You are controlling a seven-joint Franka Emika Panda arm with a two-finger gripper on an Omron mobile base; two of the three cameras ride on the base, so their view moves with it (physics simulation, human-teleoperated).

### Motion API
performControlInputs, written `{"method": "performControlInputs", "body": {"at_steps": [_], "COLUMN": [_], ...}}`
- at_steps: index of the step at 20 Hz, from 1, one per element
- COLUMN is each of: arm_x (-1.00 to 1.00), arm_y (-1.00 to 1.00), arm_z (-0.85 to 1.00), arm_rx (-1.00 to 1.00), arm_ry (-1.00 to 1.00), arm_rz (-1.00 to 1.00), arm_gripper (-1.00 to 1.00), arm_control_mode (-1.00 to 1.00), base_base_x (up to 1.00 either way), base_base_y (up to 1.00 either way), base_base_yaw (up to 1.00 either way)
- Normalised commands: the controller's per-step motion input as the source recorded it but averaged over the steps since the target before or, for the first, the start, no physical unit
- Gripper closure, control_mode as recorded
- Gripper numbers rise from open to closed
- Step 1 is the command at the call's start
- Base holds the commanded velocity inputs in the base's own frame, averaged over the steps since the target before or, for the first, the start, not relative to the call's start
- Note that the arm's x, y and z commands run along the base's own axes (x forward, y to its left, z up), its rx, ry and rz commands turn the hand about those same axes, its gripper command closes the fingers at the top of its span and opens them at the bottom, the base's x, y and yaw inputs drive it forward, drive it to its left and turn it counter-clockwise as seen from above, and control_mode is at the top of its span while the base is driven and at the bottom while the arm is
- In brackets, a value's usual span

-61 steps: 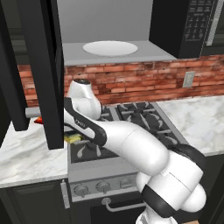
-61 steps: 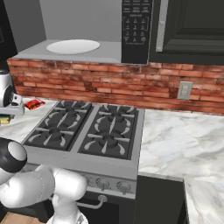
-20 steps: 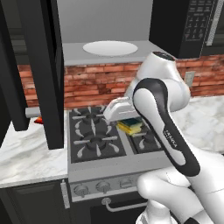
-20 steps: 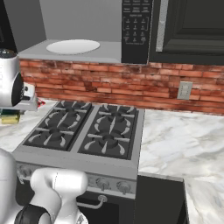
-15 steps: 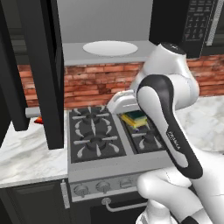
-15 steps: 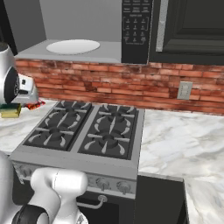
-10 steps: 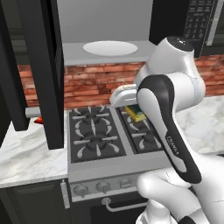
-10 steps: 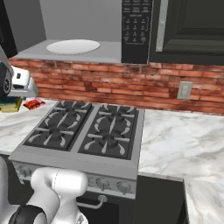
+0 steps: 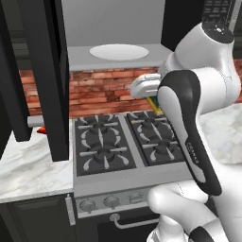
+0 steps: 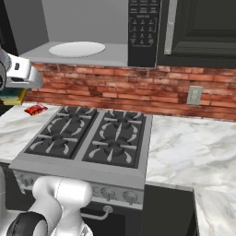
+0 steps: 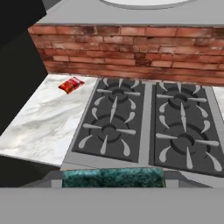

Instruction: Place the sponge inside the microwave to prepare for sanitizing.

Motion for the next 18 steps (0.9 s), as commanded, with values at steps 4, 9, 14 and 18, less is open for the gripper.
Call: {"method": "performControlInputs", "body": {"at_steps": [4,9,14,18], "arm_x": [0.01,0.14,0.27,0.29], "arm_y": [-0.30,-0.20,-0.09,-0.13], "arm_z": [0.30,0.35,0.37,0.42], "arm_rx": [0.00,0.00,0.00,0.00], "arm_ry": [-0.14,-0.06,0.00,-0.02], "arm_rz": [-0.02,-0.04,-0.04,0.00], "arm_gripper": [1.00,1.00,1.00,1.00], "arm_control_mode": [-1.00,-1.00,-1.00,-1.00], "base_base_x": [0.00,0.00,0.00,0.00], "base_base_y": [0.00,0.00,0.00,0.00], "base_base_yaw": [0.00,0.00,0.00,0.00]}}
